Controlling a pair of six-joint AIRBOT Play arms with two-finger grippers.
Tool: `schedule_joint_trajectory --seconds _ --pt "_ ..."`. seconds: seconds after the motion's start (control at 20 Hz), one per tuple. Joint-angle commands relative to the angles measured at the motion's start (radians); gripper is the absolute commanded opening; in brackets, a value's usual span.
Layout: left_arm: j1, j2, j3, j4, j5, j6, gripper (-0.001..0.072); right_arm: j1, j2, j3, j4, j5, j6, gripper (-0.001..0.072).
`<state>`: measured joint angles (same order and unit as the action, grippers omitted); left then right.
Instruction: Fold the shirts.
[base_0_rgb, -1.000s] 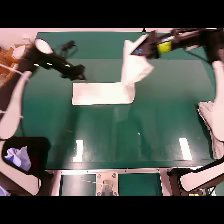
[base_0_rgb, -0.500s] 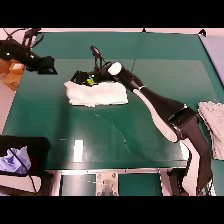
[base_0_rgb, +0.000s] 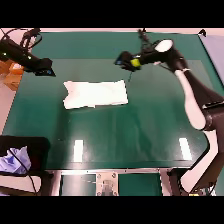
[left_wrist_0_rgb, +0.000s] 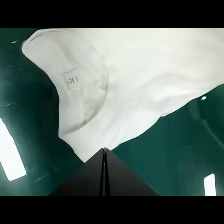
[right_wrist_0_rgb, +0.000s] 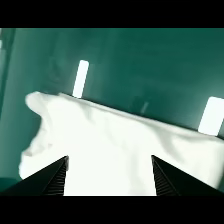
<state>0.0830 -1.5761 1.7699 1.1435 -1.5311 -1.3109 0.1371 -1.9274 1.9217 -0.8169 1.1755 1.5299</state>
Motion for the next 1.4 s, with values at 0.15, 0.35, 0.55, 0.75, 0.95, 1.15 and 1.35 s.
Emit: schedule_joint_trajectory --seconds 0.15,0.35,0.55,0.75,0.95,1.15,1.35 --pt "0.000 0.001 0.001 -0.003 -0.003 -0.019 0.0023 -0.094 0.004 -0.317 0.024 0.052 -0.023 0.0588" --pt "0.000 0.001 0.001 -0.003 -0.004 -0.024 0.0022 -0.001 -0.064 -0.367 0.203 -0.022 -0.103 0.0588" --pt "0.000 0.001 0.001 -0.003 -0.004 -0.024 0.0022 0.063 -0.082 -0.342 0.283 -0.075 -0.112 0.0342" --pt "0.000 0.001 0.001 0.002 -0.004 -0.024 0.0022 0.029 -0.034 -0.199 0.257 -0.022 -0.117 0.0016" --pt "0.000 0.001 0.001 0.040 -0.004 -0.023 0.0022 -0.125 0.132 -0.091 0.134 0.014 -0.036 0.0016" --pt "0.000 0.001 0.001 0.039 -0.003 -0.023 0.0022 -0.393 0.297 -0.069 0.120 0.092 0.016 0.0016" --pt "0.000 0.001 0.001 0.039 -0.004 -0.023 0.0022 -0.684 0.407 -0.069 0.081 0.159 0.064 0.0016"
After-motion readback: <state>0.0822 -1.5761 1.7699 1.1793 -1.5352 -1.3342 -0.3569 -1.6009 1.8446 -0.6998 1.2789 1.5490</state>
